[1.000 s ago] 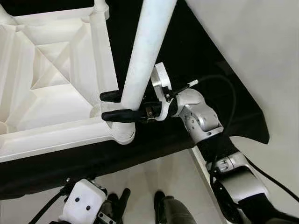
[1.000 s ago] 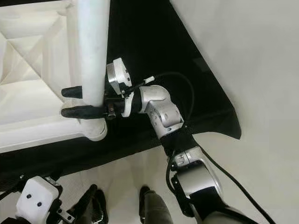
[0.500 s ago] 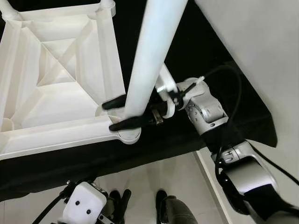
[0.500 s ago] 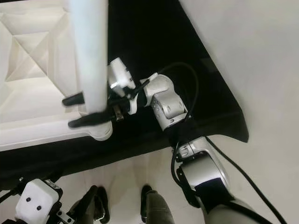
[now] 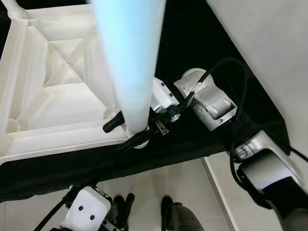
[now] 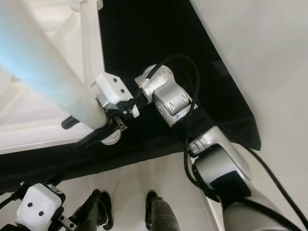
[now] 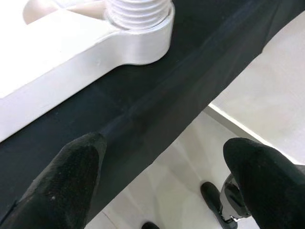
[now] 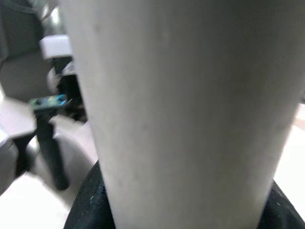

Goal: Building children table

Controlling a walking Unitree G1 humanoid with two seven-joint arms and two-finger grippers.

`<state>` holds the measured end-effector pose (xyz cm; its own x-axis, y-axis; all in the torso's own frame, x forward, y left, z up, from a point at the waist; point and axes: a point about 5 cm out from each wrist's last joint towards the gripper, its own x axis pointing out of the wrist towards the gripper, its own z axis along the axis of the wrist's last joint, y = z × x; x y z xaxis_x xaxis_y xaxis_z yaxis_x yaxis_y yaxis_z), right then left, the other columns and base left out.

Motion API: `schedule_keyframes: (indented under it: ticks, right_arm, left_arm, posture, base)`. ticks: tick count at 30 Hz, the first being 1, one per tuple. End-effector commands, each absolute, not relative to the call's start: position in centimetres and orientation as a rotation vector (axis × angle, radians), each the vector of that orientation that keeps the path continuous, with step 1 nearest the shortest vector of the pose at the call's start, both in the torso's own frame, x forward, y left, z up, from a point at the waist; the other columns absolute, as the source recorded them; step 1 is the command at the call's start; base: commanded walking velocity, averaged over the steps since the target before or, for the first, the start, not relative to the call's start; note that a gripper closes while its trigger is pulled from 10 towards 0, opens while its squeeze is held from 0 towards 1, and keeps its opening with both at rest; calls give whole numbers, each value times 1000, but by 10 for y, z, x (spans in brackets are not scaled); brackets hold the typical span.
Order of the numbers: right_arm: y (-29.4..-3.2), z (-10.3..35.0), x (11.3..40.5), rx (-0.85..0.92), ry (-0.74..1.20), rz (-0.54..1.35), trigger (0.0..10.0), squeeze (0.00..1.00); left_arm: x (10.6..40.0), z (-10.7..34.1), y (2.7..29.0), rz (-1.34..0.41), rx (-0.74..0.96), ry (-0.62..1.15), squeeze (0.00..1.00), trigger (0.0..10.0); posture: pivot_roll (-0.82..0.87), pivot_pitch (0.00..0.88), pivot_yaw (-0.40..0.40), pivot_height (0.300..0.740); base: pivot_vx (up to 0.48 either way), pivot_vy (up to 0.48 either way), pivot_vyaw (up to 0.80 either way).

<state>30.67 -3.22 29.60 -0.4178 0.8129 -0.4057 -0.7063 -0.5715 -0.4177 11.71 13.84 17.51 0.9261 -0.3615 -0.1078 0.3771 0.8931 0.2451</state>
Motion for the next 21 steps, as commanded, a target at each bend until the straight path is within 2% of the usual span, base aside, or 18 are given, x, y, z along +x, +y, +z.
schedule_keyframes:
  ticks: [1,3,5,10,14,21]
  right_arm:
    - [-45,258,312,-714,15,2093,10000,0]
    - [-47,258,310,-738,38,2109,10000,0]
    - [-40,263,314,-641,-20,2085,10000,0]
    - [-36,263,320,-588,-41,2049,10000,0]
    - [-36,263,336,-385,-96,1789,10000,0]
    - [-51,257,338,-274,-126,1608,10000,0]
  left_arm:
    - [114,174,136,-391,254,75,0,10000]
    - [114,174,136,-389,255,74,0,10000]
    - [116,173,136,-386,255,70,0,10000]
    - [116,173,136,-384,255,69,0,10000]
    - [117,173,134,-382,251,67,0,10000]
    - [117,172,134,-387,250,67,0,10000]
  posture:
    - [-37,400,-86,740]
    - [-37,400,-86,740]
    - [-44,397,-89,740]
    - [-44,397,-88,740]
    - [-64,390,-92,740]
    - [-68,387,-91,740]
  base:
    - [0,0,0]
    - [0,0,0]
    - [0,0,0]
    - [0,0,0]
    - [0,0,0]
    - [0,0,0]
